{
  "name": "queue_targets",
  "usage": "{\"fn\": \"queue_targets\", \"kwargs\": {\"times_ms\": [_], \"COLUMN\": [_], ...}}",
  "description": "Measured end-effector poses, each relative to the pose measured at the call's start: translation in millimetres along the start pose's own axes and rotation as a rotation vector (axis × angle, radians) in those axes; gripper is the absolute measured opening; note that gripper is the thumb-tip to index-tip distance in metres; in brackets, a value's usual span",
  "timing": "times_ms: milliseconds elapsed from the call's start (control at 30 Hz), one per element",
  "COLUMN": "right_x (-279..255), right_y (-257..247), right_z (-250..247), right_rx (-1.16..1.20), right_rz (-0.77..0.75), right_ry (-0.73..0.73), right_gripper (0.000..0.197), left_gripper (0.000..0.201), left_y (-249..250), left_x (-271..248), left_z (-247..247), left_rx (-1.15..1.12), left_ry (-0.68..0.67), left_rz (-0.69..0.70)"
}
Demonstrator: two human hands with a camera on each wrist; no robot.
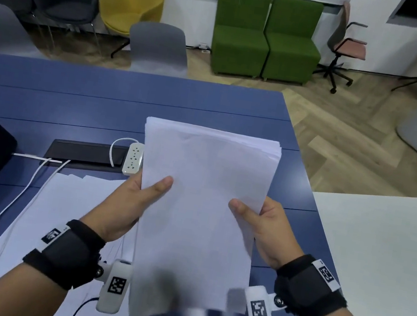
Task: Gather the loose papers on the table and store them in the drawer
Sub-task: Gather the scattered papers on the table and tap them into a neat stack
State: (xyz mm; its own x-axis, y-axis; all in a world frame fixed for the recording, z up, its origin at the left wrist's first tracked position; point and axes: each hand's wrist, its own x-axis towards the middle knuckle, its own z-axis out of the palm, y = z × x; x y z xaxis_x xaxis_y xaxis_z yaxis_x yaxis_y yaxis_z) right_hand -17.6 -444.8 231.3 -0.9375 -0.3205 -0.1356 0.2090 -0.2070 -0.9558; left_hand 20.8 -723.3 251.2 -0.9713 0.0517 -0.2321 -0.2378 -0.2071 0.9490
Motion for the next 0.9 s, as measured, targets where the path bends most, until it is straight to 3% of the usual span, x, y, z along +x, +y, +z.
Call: {"fn": "queue_targets", "kwargs": {"times_ms": [100,200,267,367,433,633,800,900], "right_x": [-3,-3,-1,2,7,12,13,10], "right_y": [13,46,72,92,92,82,84,83], "right_z": [3,1,-3,-6,-5,-5,-8,-5], "right_rx": [-0.133,-0.436,-0.559,-0.531,-0.524,-0.47,-0.462,-0.435], "right_rz": [-0.064,-0.239,-0.208,-0.066,-0.05,-0.022,0.015,0.037], "right_ry": [0.101,0.151,0.148,0.167,0.165,0.144,0.116,0.088], "right_gripper": [0.019,0.028,0.036,0.038,0.031,0.021,0.027,0.027], "left_gripper": [0.04,0.027,0.038,0.069,0.074,0.027,0.033,0.038], "left_y": [-21,-53,-71,-89,-86,-61,-56,-53], "left_x": [-3,0,0,2,5,22,30,30], "left_z": [7,8,10,9,13,26,23,17], "left_rx": [0.037,0.179,0.225,0.172,0.133,0.002,0.012,0.094], "left_ry": [0.094,0.205,0.281,0.386,0.444,0.573,0.577,0.622], "left_rz": [0.079,0.124,0.126,0.14,0.173,0.187,0.15,0.21]}}
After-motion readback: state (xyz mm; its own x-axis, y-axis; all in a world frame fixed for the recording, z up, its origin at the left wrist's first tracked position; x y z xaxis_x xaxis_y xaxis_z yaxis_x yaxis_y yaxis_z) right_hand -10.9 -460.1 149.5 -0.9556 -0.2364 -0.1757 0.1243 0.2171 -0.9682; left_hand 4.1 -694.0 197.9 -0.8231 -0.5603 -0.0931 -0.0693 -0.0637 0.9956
